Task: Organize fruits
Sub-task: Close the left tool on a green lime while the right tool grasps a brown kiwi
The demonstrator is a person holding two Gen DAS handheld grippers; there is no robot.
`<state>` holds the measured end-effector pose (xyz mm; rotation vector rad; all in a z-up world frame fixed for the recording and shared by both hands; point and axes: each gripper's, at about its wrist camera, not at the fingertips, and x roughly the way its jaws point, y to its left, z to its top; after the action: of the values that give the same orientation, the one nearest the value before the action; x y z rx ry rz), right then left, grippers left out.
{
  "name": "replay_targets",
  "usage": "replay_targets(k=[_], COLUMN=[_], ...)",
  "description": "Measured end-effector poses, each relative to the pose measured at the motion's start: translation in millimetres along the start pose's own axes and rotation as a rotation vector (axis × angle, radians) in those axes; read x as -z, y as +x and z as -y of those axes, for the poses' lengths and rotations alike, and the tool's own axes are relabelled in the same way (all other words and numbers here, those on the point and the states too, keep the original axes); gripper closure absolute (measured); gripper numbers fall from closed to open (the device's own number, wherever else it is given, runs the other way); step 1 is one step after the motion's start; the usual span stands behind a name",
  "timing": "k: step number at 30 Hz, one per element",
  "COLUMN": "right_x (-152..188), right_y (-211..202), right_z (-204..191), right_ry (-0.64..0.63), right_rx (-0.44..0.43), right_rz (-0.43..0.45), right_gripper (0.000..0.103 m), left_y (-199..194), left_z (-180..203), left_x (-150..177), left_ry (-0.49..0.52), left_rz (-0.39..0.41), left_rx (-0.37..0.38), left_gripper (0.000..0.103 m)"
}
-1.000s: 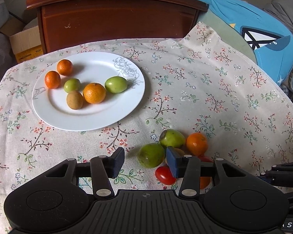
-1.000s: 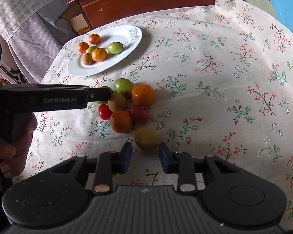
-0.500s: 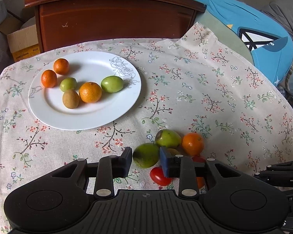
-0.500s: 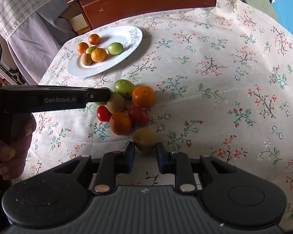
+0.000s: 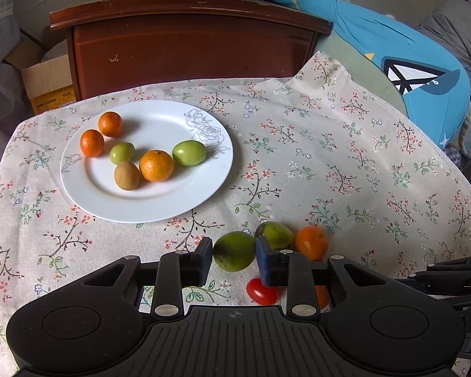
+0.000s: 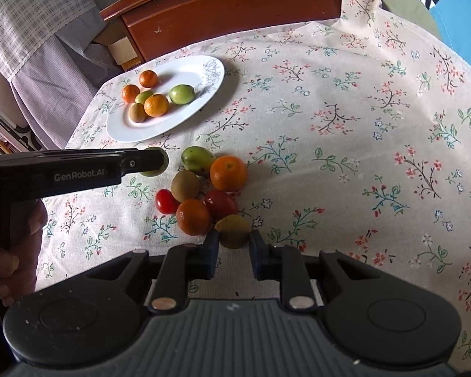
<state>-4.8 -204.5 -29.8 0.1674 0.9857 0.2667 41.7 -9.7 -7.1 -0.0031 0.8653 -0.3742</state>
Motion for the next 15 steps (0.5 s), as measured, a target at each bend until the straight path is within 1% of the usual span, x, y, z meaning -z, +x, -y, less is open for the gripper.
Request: replay_targets(k=[2,4,6,9,12,15], right_x=[1,1,3,4,3,2], right_y=[1,4,7,6,10,10], right_z=[1,2,0,-4,-3,-6], right_ry=[0.006,0.018,0.012,-0.019,0.000,-0.030], right_rx=[-0.006,-0.028,-0.028,-0.010,-0.019,-0.008], right_rz=[-0.002,-0.025,-0.045,-0.025,-0.026,-0.009], right_gripper=[0.082,0.077,0.077,0.076,0.076,0.078], left_y=[3,8,12,12,11,7], left_z=[2,2,1,3,3,3], left_x=[2,3,5,5,6,5], left_ry=[0.016,0.030,0.030,0.041,0.044,0.038], left_rz=[-0.012,-0.028,-0.033,-0.031,-0.028,-0.013], left_rx=[-0.016,-0.033,-0.034,-0.035,-0.028,-0.018], left_gripper=[0.075,0.075,0.075,0.075,0.075,0.075])
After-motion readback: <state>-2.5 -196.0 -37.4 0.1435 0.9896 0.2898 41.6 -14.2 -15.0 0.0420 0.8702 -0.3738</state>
